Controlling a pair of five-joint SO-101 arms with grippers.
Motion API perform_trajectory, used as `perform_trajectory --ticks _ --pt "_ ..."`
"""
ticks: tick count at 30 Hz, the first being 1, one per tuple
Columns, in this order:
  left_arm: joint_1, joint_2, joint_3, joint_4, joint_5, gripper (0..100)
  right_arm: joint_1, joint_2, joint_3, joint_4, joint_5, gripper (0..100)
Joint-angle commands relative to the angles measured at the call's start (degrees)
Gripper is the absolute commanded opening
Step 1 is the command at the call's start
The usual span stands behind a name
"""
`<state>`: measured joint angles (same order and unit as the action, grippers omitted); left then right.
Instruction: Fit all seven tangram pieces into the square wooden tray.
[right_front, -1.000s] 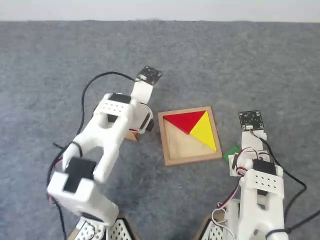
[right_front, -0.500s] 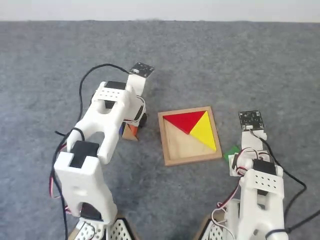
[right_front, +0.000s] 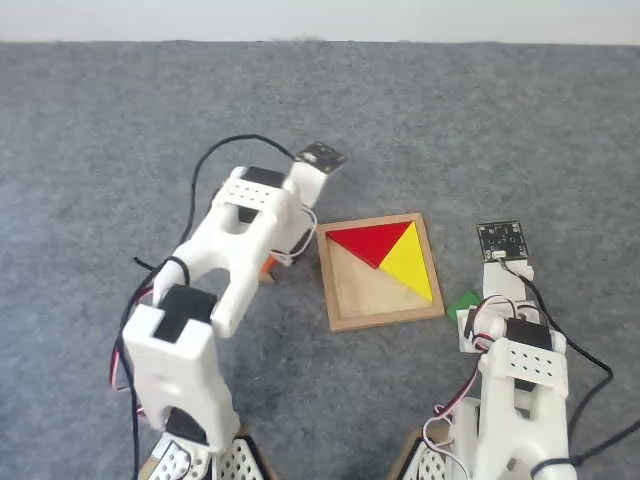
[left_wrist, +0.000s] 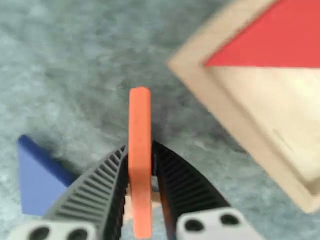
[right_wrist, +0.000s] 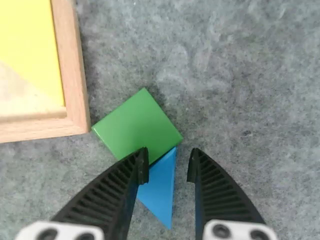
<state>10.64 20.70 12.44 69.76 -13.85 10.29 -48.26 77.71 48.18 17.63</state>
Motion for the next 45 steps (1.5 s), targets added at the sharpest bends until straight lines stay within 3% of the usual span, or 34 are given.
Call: perform_trajectory --ticks 1,7,17,38,45 --pt "2.02 -6.95 -0.31 1.76 -0.53 3 0.48 -1.36 -0.26 -1.01 0.62 14.4" --pt "1.41 -2.73 1.19 -2.11 -0.79 18 0.48 -1.19 -0.26 -1.01 0.62 14.4" --pt "-6.07 0.26 -3.3 -2.2 -2.99 17 0.48 -1.1 -0.26 -1.01 0.62 14.4" --pt "-6.24 4.66 -5.32 -1.49 -4.48 17 0.48 -0.92 -0.26 -1.01 0.62 14.4" --pt "-4.4 6.15 -7.78 1.49 -6.68 4 0.48 -1.01 -0.26 -1.01 0.62 14.4"
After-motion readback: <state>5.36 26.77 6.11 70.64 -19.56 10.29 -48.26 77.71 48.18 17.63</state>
